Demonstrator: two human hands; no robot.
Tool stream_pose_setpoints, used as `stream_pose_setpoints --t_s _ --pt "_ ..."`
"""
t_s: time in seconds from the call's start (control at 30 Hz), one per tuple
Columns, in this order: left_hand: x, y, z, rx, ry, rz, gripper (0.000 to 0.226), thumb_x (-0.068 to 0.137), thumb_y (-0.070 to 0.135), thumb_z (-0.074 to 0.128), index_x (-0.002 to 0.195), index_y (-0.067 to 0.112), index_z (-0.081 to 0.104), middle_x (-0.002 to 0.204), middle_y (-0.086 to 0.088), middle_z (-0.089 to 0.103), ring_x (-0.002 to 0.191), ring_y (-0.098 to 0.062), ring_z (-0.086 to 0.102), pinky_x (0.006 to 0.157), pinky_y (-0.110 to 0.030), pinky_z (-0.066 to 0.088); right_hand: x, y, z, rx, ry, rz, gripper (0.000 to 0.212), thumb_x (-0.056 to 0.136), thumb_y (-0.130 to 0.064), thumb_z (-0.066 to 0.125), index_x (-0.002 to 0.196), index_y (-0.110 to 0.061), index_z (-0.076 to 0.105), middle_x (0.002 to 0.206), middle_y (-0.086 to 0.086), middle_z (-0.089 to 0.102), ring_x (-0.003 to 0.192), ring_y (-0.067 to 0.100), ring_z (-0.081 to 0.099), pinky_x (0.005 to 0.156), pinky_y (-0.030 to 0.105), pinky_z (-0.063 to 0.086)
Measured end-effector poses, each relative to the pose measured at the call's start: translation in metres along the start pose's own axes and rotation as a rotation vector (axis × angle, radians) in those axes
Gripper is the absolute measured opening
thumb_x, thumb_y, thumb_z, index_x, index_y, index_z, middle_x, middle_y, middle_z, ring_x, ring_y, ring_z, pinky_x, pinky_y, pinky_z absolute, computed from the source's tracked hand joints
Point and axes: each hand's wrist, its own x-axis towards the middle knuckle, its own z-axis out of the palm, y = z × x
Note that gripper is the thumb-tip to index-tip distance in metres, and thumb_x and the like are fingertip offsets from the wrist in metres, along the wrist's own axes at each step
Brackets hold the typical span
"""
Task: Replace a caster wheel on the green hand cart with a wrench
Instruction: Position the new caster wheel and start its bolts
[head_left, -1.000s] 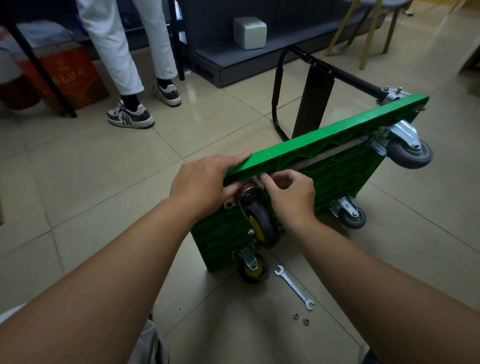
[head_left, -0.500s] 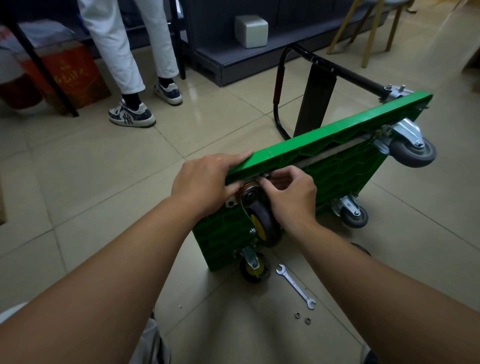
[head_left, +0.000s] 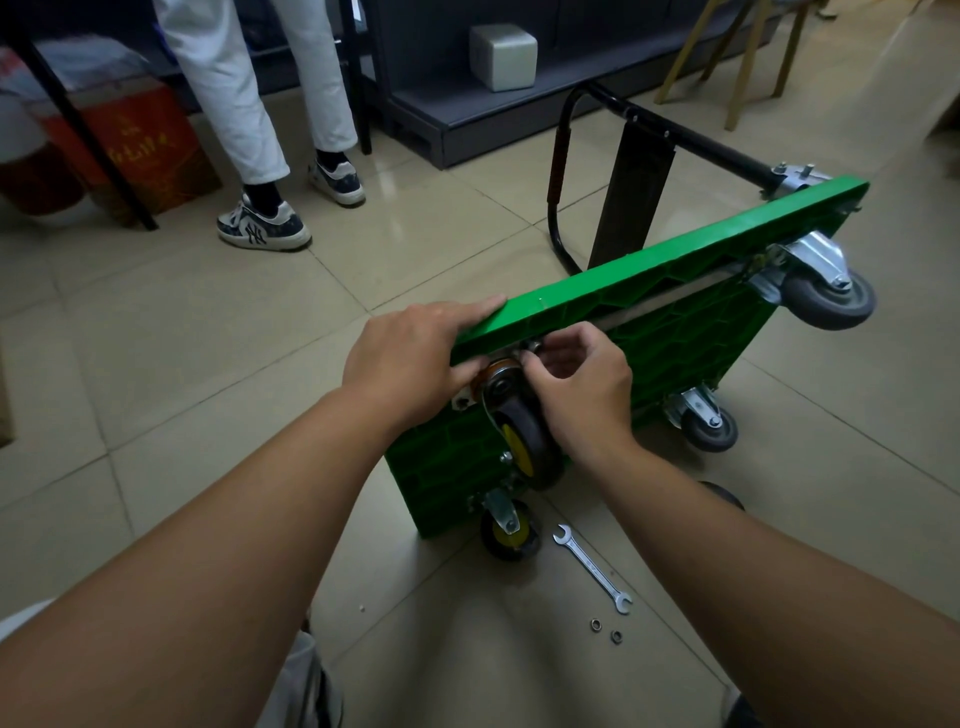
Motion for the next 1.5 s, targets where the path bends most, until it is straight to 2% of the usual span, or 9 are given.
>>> stream_pose_setpoints --t_s 0.2,0.33,0.47,0.6,0.73,0.83,1.13,1.43,1.5 --pt "-0.001 0.0 0.0 0.003 -0.005 -0.005 0.065 0.095 0.051 0.062 0.151 0.059 0.03 0.142 0.012 0.061 0.118 -0.022 0.061 0.086 -0.037 0.048 -0.007 0.058 -0.034 -0.454 -0.055 -0.432 0.016 0.081 -0.011 0.078 0.091 -0.011 0.065 0.085 0.003 0.064 0.08 0.021 0.059 0.074 0.035 0.052" --pt "-0.001 0.002 -0.001 0.016 -0.012 0.004 0.065 0.097 0.051 0.06 0.153 0.057 0.029 0.142 0.011 0.061 0.119 -0.022 0.061 0.086 -0.037 0.048 -0.019 0.107 -0.059 -0.589 -0.092 -0.285 0.016 0.082 -0.013 0.076 0.093 -0.013 0.064 0.086 0.002 0.062 0.083 0.023 0.059 0.074 0.037 0.051" --pt "-0.004 0.003 -0.001 0.035 -0.017 0.012 0.065 0.098 0.05 0.058 0.154 0.056 0.027 0.139 0.012 0.061 0.118 -0.02 0.061 0.083 -0.036 0.046 -0.074 0.16 -0.054 -0.458 -0.032 0.135 0.017 0.08 -0.012 0.077 0.084 -0.017 0.062 0.079 -0.001 0.061 0.076 0.023 0.059 0.069 0.035 0.048" --pt "-0.005 0.004 -0.001 0.029 -0.005 0.019 0.064 0.097 0.05 0.059 0.154 0.055 0.03 0.134 0.012 0.064 0.117 -0.021 0.062 0.082 -0.038 0.048 -0.133 0.221 -0.039 -0.426 -0.217 0.414 0.021 0.079 -0.011 0.077 0.076 -0.021 0.059 0.069 -0.008 0.062 0.064 0.017 0.059 0.059 0.03 0.042" --pt "-0.008 0.003 0.0 0.047 0.014 0.021 0.064 0.097 0.048 0.062 0.154 0.053 0.032 0.137 0.013 0.063 0.118 -0.018 0.061 0.077 -0.031 0.039 -0.163 0.258 -0.025 -0.456 -0.319 0.578 0.017 0.08 -0.011 0.074 0.076 -0.018 0.059 0.07 -0.01 0.064 0.073 0.023 0.062 0.066 0.033 0.045" --pt "-0.009 0.001 -0.001 0.048 0.017 0.017 0.064 0.096 0.046 0.065 0.152 0.053 0.035 0.136 0.013 0.064 0.117 -0.019 0.061 0.077 -0.03 0.038 -0.173 0.283 -0.019 -0.583 -0.421 0.55 0.017 0.084 -0.02 0.071 0.076 -0.02 0.056 0.071 -0.007 0.061 0.072 0.021 0.058 0.065 0.033 0.049" --pt "-0.005 -0.006 0.004 0.004 0.01 0.027 0.067 0.092 0.044 0.071 0.151 0.052 0.04 0.139 0.013 0.063 0.121 -0.022 0.064 0.087 -0.05 0.056 -0.18 0.327 -0.019 -0.766 -0.584 0.531 0.014 0.085 -0.035 0.068 0.084 -0.024 0.059 0.084 -0.003 0.068 0.081 0.024 0.066 0.068 0.031 0.052" --pt "-0.003 -0.007 0.002 -0.001 -0.016 0.039 0.067 0.092 0.047 0.069 0.152 0.05 0.039 0.141 0.013 0.062 0.118 -0.021 0.065 0.087 -0.05 0.056 -0.18 0.324 -0.004 -0.781 -0.611 0.556 0.021 0.083 -0.041 0.068 0.089 -0.023 0.058 0.087 -0.001 0.066 0.083 0.023 0.065 0.071 0.03 0.053" --pt "-0.003 -0.007 0.002 -0.003 -0.017 0.042 0.066 0.091 0.05 0.065 0.152 0.051 0.039 0.141 0.012 0.062 0.119 -0.021 0.065 0.087 -0.05 0.056 -0.174 0.32 -0.005 -0.712 -0.524 0.574 0.021 0.082 -0.044 0.067 0.084 -0.025 0.058 0.081 -0.004 0.064 0.077 0.022 0.062 0.068 0.03 0.05"
